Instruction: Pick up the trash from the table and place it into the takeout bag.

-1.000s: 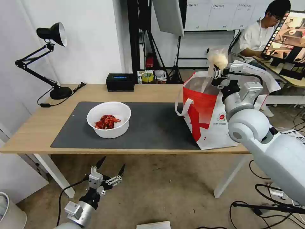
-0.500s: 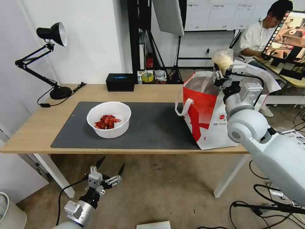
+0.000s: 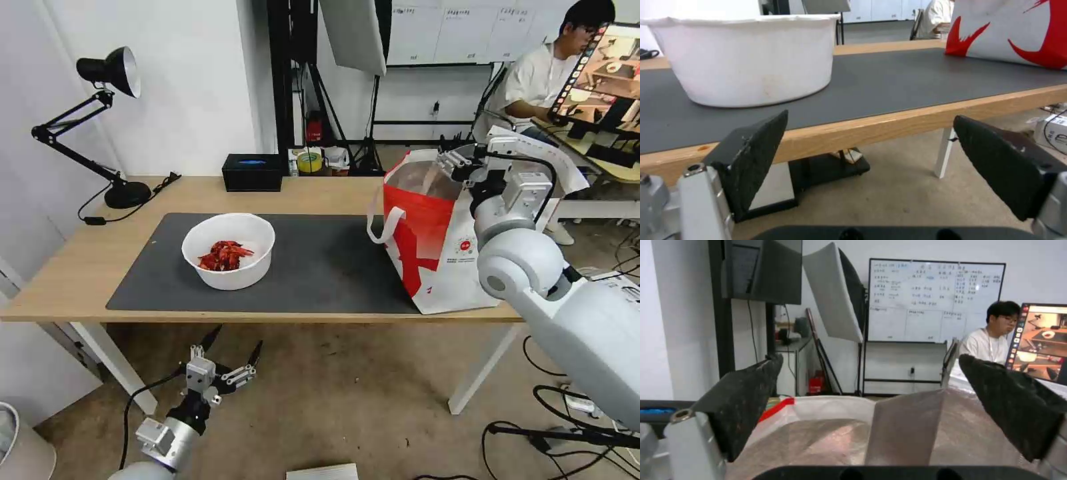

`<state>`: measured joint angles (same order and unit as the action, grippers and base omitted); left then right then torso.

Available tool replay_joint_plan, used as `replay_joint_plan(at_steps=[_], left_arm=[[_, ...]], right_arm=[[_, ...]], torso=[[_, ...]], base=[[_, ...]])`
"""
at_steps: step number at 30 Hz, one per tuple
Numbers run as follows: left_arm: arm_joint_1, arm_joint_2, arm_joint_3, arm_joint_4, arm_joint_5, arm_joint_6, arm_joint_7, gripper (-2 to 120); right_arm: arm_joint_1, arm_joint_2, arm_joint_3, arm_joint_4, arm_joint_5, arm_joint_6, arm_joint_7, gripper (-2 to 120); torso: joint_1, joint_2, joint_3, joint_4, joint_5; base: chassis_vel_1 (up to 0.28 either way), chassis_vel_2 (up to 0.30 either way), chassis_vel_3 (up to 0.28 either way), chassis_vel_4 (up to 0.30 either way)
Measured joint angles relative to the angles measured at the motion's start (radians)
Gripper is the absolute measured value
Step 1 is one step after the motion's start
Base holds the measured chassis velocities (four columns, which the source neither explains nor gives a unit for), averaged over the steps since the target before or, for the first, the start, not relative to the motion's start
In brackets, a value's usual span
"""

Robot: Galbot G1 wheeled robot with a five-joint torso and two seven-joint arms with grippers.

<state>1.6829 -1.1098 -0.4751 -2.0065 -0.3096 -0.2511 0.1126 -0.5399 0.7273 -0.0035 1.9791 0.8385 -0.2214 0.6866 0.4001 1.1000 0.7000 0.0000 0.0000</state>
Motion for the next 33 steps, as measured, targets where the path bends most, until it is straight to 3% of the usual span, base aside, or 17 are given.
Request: replay_joint_plan(at_steps=[10,18,22,33], left_arm=[[0.001,0.002,-0.002,-0.001,-0.001,0.003,0.0,100],[0.009,0.004,-0.013,-0.005,-0.003,0.003,0.0,100],[0.007,0.005,-0.013,-0.007,-0.007,0.003,-0.001,100],[0.004,-0.003,-0.008,-0.007,-0.005,0.002,-0.001,100]], right_arm=[[0.02,-0.003,-0.029,0.055,0.107,0.043,-0.11,100],[0.007,-0.056,-0.055,0.139,0.191,0.07,-0.31,100],[-0.064,-0.095,-0.053,0.185,0.2,0.034,-0.42,100],[-0.255,-0.164,-0.034,0.267,0.125,-0.008,-0.451,100]], torso=[[0.0,0.0,0.0,0.0001,-0.0001],[0.0,0.0,0.0,0.0001,-0.0002],[0.0,0.0,0.0,-0.0001,0.0],[0.0,0.0,0.0,-0.0002,0.0001]], base=[[0.0,0.0,0.0,0.0],[0.0,0.0,0.0,0.0],[0.0,0.0,0.0,0.0],[0.0,0.0,0.0,0.0]])
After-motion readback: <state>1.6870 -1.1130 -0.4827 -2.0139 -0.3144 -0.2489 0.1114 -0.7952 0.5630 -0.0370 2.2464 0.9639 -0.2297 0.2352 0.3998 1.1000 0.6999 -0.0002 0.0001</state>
